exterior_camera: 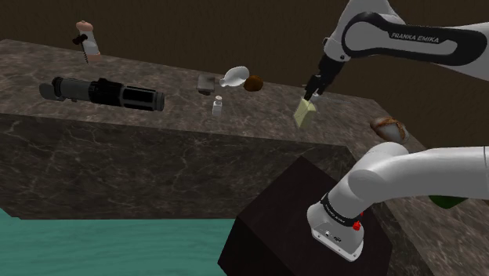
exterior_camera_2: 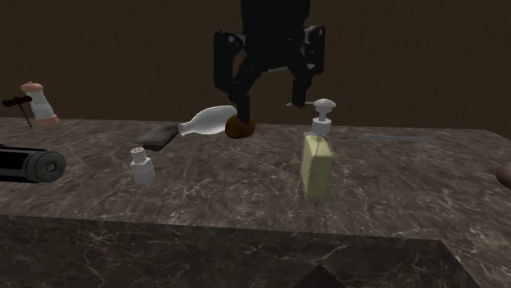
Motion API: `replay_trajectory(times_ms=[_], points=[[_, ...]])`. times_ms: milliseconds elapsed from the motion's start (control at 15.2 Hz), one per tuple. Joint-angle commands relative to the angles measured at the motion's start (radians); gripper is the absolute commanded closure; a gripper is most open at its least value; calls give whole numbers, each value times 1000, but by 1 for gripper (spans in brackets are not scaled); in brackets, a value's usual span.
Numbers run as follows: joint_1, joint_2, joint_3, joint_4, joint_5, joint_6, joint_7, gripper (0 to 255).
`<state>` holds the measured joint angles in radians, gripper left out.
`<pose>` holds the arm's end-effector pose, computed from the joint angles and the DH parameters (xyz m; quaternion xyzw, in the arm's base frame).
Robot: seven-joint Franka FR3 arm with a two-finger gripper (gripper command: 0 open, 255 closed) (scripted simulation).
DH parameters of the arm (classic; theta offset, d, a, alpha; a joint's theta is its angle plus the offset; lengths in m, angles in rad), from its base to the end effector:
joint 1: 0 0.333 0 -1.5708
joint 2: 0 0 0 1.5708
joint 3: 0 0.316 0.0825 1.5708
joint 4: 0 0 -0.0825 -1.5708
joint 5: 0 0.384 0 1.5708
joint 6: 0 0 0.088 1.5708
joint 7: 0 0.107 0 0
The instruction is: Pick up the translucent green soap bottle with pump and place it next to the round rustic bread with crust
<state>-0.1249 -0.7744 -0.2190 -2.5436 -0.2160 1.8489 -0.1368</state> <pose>0.3040 -0.1352 0.5152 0.9977 -0.0494 0.0288 0.0354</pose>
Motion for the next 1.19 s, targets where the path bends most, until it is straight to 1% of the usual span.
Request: replay_trajectory(times_ms=[0, 264, 528, 726, 858, 1122], points=[[-23, 13, -43, -32, -29, 66, -26, 0], [-60, 72, -128, -70, -78, 203, -73, 0], [-87, 160, -220, -86, -114, 346, -122, 0], [-95, 243, -294, -83, -125, 456, -165, 0], [-92, 305, -347, -74, -119, 530, -200, 0], [-83, 349, -368, -86, -114, 587, -209, 0]])
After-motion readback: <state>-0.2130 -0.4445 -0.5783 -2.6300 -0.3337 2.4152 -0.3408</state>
